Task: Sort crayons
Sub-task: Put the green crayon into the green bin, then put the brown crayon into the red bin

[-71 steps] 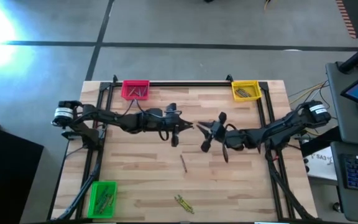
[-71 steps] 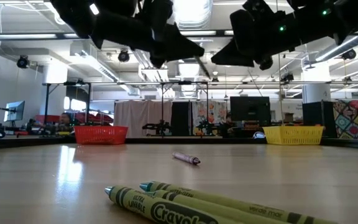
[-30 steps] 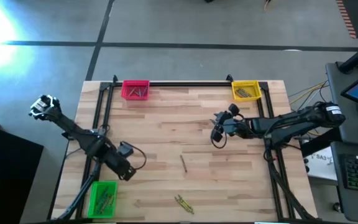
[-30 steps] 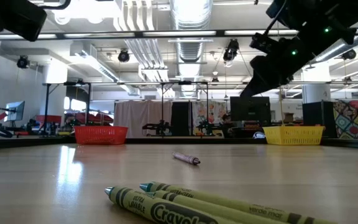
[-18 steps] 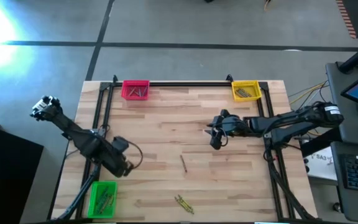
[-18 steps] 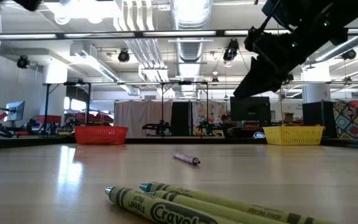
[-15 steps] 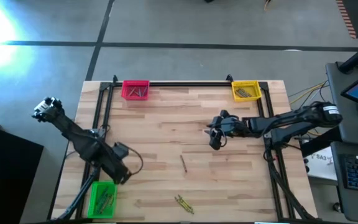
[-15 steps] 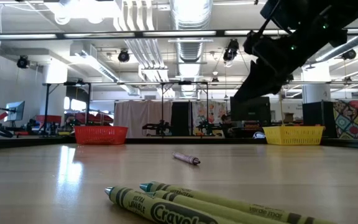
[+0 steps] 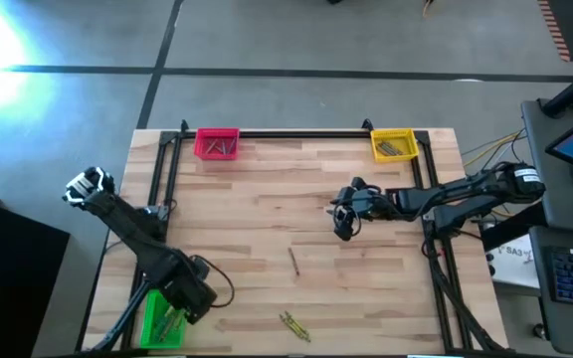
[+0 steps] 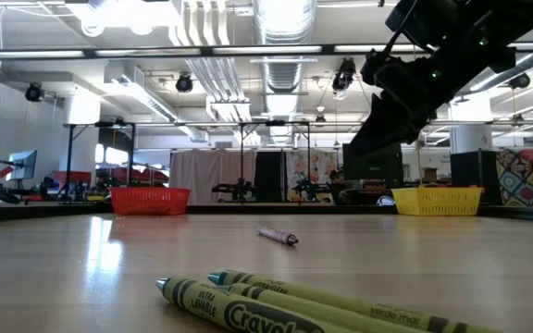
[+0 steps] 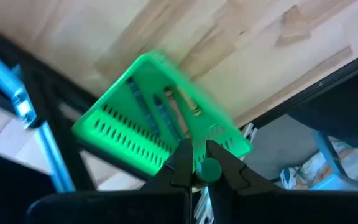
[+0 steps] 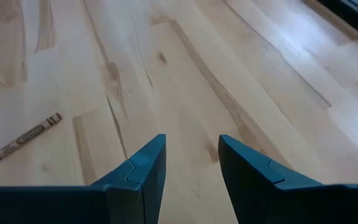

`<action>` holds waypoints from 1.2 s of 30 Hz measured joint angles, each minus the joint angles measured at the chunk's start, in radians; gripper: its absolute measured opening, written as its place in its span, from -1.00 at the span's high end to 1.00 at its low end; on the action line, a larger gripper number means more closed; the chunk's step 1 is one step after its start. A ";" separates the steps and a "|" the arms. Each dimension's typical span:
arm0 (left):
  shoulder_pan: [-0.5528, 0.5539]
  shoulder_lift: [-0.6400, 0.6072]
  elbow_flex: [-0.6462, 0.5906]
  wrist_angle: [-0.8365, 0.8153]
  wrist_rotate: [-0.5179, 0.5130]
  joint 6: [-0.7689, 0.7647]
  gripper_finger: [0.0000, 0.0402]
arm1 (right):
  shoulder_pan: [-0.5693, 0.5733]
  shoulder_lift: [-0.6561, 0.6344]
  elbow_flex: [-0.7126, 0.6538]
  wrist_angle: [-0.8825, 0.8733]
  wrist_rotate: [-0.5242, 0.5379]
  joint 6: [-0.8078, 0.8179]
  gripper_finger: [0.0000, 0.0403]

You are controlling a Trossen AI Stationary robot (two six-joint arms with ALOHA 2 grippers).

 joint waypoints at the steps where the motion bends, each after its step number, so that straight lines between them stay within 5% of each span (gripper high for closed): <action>1: -0.001 0.006 -0.013 0.026 0.001 0.009 0.99 | 0.000 -0.001 0.000 0.006 0.000 -0.006 0.29; 8: -0.035 0.024 -0.186 0.214 0.183 -0.015 0.97 | -0.003 0.001 0.004 0.095 0.029 -0.010 0.19; 16: -0.116 0.018 -0.258 0.309 0.131 -0.124 0.80 | -0.003 0.002 0.004 0.083 0.026 -0.004 0.12; 25: -0.211 0.016 -0.226 0.315 0.131 -0.228 0.38 | -0.002 0.001 0.004 0.087 0.020 0.012 0.12; 30: -0.188 -0.001 -0.196 0.294 -0.028 -0.076 0.25 | 0.010 0.002 0.004 0.080 -0.049 0.083 0.12; 36: -0.068 -0.013 -0.189 0.265 -0.304 0.280 0.24 | 0.075 0.010 0.004 0.040 -0.079 0.134 0.13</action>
